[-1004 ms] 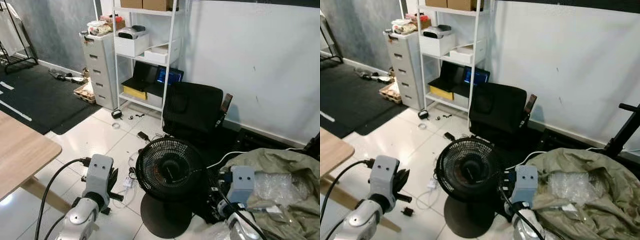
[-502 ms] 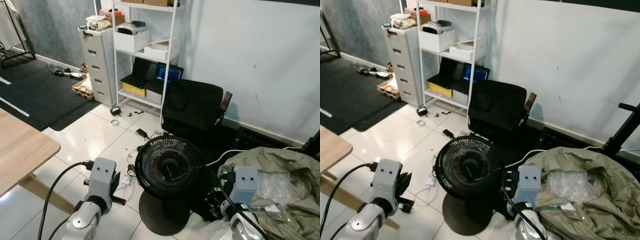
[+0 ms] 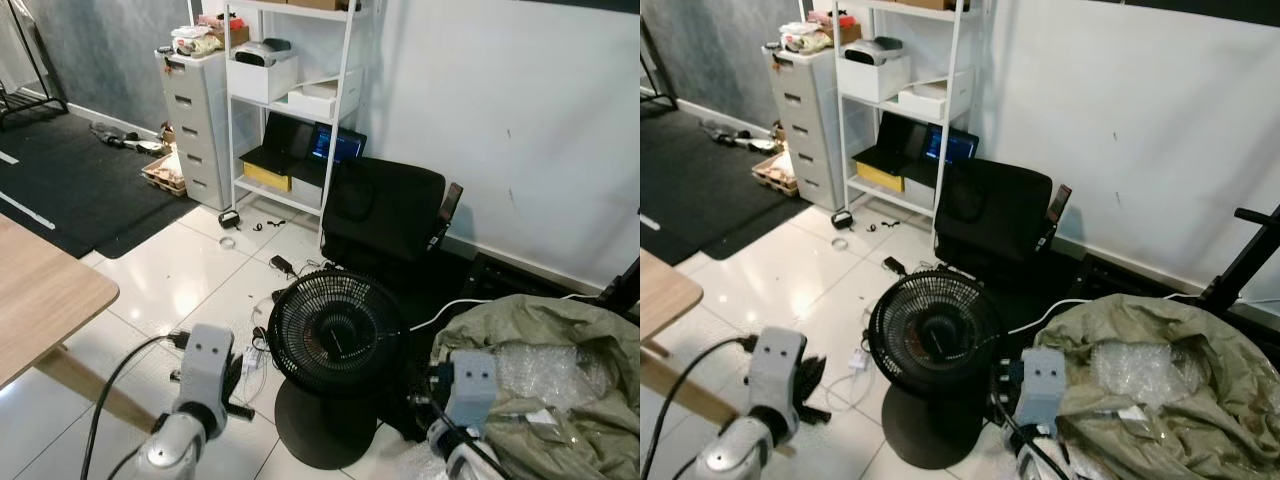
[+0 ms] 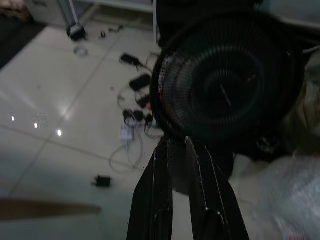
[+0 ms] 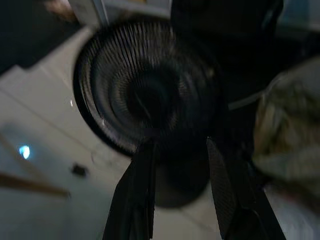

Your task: Setting the table

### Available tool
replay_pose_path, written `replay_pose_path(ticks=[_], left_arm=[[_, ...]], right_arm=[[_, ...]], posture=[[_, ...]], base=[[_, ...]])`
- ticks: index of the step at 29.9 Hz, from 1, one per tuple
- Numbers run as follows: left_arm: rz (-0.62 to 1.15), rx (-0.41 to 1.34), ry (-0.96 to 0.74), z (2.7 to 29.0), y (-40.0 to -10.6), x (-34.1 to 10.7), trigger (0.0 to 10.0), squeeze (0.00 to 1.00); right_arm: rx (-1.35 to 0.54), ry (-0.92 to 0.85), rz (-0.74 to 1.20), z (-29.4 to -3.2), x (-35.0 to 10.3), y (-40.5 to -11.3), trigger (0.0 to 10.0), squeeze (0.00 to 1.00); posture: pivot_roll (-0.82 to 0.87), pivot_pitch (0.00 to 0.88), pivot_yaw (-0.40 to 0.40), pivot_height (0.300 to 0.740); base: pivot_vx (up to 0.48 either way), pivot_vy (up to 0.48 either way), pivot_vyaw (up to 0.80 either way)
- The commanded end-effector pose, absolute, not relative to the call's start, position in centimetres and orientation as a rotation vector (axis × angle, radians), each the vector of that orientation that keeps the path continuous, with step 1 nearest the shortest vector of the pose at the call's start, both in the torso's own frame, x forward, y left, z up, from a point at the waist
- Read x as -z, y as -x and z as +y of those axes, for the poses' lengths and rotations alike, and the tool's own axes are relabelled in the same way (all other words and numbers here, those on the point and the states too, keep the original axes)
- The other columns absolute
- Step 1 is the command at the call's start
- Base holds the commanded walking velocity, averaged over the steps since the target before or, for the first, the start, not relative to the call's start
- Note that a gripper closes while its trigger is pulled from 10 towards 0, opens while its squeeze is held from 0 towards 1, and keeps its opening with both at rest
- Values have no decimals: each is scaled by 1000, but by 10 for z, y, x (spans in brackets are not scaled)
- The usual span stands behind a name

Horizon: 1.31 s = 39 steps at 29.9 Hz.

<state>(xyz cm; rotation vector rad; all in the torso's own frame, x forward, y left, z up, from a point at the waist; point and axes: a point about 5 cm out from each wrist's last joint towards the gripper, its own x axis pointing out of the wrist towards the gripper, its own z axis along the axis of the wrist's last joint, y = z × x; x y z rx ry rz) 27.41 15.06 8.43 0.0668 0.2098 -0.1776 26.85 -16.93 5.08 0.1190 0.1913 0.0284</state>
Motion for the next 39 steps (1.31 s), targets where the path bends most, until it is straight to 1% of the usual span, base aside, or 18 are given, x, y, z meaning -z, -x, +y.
replay_pose_path(ticks=[1,6,16,26,39], left_arm=[[238,161,-70,155,-270,-76,10000,0],[257,137,-85,163,-266,-71,10000,0],[253,133,-93,163,-268,-70,10000,0],[233,117,-103,164,-269,-71,10000,0],[223,116,-88,163,-270,-73,10000,0]], right_arm=[[-4,-122,222,-176,-42,-263,10000,0],[30,-147,234,-183,-39,-261,10000,0],[-2,-168,196,-174,-44,-266,10000,0],[-8,-162,194,-172,-43,-268,10000,0],[-17,-148,193,-171,-42,-268,10000,0]], posture=[[64,55,34,740],[65,59,34,740],[69,41,37,740],[70,27,40,740],[69,27,40,740]], base=[[0,0,0],[0,0,0],[0,0,0],[0,0,0],[-387,0,0]])
